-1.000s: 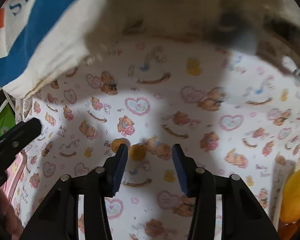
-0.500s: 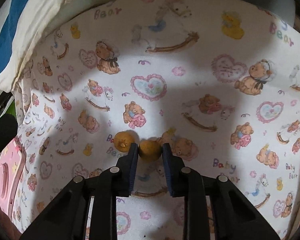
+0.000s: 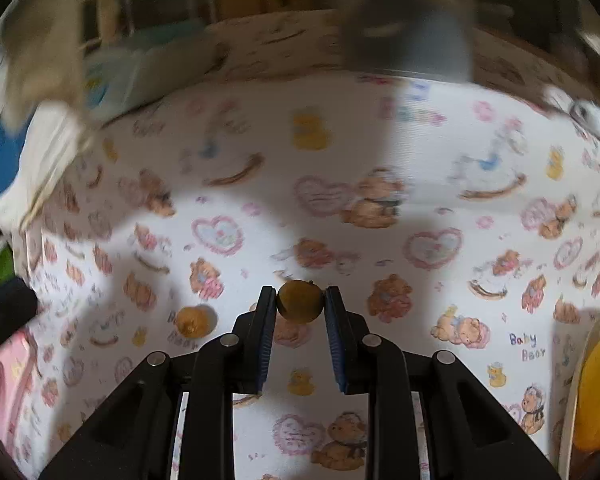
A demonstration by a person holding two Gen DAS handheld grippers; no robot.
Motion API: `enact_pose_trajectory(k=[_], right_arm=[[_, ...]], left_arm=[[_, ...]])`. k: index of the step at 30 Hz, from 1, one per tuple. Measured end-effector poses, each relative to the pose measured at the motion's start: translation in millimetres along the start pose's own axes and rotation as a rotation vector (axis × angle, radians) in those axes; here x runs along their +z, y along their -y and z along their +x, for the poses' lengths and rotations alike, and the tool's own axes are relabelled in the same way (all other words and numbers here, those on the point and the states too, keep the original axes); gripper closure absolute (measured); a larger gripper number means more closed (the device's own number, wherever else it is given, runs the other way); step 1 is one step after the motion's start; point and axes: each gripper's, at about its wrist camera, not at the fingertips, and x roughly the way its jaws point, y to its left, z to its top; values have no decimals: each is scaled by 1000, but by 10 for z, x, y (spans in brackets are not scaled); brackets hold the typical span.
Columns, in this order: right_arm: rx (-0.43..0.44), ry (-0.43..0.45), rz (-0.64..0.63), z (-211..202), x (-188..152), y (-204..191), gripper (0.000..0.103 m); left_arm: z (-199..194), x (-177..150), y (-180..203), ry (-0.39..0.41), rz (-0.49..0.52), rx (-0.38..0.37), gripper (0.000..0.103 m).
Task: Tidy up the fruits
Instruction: 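Grasp a small yellow-brown fruit with the right tool while the left tool grasps another, then lift both small fruits and carry them to the cream plate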
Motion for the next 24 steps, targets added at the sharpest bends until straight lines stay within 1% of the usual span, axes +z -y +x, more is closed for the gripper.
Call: enact_pose_trajectory(k=[1,3,6,8,10,11,12,14,16,20,24], right_arm=[[8,4,21,-11,7,55,77],[23,5,50,-26,18,149,77],[7,-7,47,-34,23,177,77],[0,-5,43,-52,30,181,77],[-7,-3,52,-31,31,159,77],[-13,-3,60,-34,37,181,77],[-16,-1,64,33,18,97,77],[-18,6,74,21,29,121,77],[-21,15,74,26,28,106,77],[-25,28,71,-16,33,124,77],[-28,31,77,-36,23,132,77]], left_arm=[[55,-7,6,-16,7,-8,46],[214,-8,73,-70,8,-36,55],[425,39,181,-138,3,-58,60],[531,92,244,-166,1,-60,62],[601,117,324,-178,35,-49,65],[634,120,359,-187,53,-33,69],[677,119,388,-198,63,-25,73],[754,113,427,-222,62,-41,75],[813,97,450,-236,59,-40,78],[892,56,489,-258,56,-52,78],[973,10,474,-273,41,-22,78]])
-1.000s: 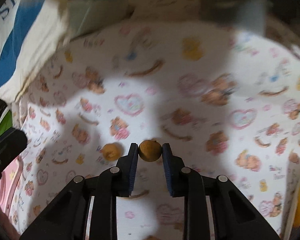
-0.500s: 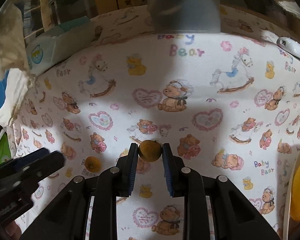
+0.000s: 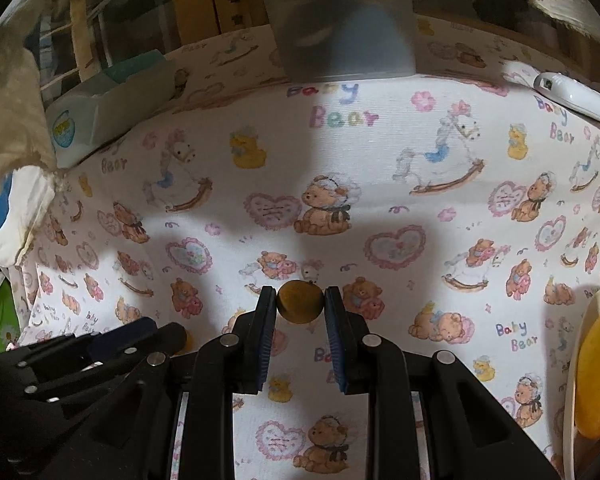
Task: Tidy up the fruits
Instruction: 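Lift both small fruits and carry them to the cream plate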
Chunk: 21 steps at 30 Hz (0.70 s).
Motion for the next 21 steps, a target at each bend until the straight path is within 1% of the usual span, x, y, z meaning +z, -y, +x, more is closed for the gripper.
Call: enact_pose_trajectory(k=[2,5,10,14,17,21], right_arm=[[0,-1,-2,-7,4,8,77],[1,0,-12,-29,9,10,77],[4,-11,-4,53,0,-48,77],[-9,-4,6,67,3,-43,77],[9,-2,14,20,22,-33,77],[23,36,29,-126,81,-12,77]], left_arm=[[58,-9,-8,-2,-11,7,78],[108,-16,7,-1,-16,-12,78],[150,-52,101,11,3,-10,80],[-27,-88,-1,53,-16,6,81],[-151,-98,-59,84,-26,15,81],[-316,-104,-117,116,-28,39,81]])
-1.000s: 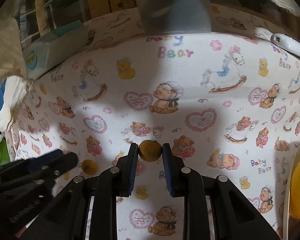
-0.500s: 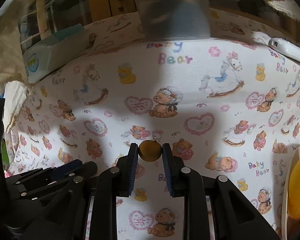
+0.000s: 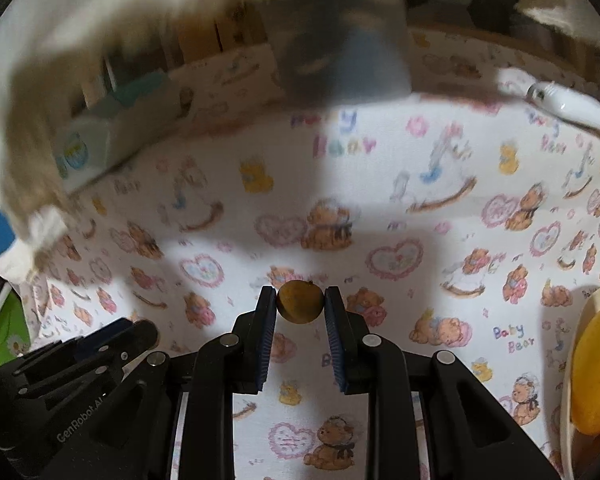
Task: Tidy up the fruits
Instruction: 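Lift both small fruits and carry them to the cream plate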
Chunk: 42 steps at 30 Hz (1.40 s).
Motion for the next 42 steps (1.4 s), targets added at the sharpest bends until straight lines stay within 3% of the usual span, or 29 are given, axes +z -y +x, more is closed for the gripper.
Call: enact_pose_trajectory(k=[7,15,20,29,38,42], right_arm=[[-32,28,-47,-245,27,-48,77],[-42,81,-177,-760,-220,-6,77],[-82,182,-214,-1125,-420,80,77],[-94,273,-233,-1745,-535,686,77],[-138,322,-216,-2172,-692,1348,77],[-158,330,-178,-2274,-739,1592,77]], left_arm=[[-490,-84,65,50,33,-8,81],[-1070,-243,195,169,55,-27,81],[-1251,-390,374,229,70,-62,81],[-1588,-676,839,392,157,-51,81],[-1663,-898,1398,502,237,-134,81],[-1643,-971,1748,496,285,-194,80]])
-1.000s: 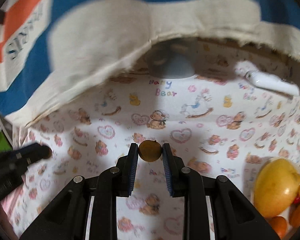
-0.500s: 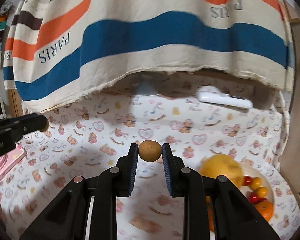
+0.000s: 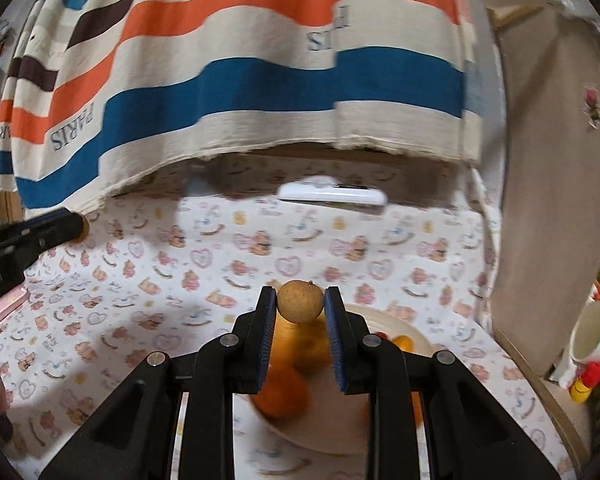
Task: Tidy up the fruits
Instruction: 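Lift both small fruits and carry them to the cream plate, then lower the small fruits onto the plate and open both tools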
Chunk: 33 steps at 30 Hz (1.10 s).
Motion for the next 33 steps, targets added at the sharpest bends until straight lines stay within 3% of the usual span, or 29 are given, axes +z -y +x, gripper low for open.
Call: enact_pose_trajectory(k=[6,13,17,20,26,33], right_arm=[[-3,-22,105,1,18,343,77],[-11,-153,225,213,-35,662,77],[-4,-233,276,335,-98,772,77],[-69,-298,267,407,-137,816,77],[-78,-394,340,531,-243,987,77],[-79,-413,317,556,-261,933,77]], left_arm=[[264,-40,497,-84,19,-104,80],[531,-119,881,-205,42,-214,80],[668,-148,963,-266,6,-267,80],[731,-186,1053,-276,32,-267,80],[817,-279,1061,-294,25,-266,80],[907,-317,972,-304,-17,-289,80]])
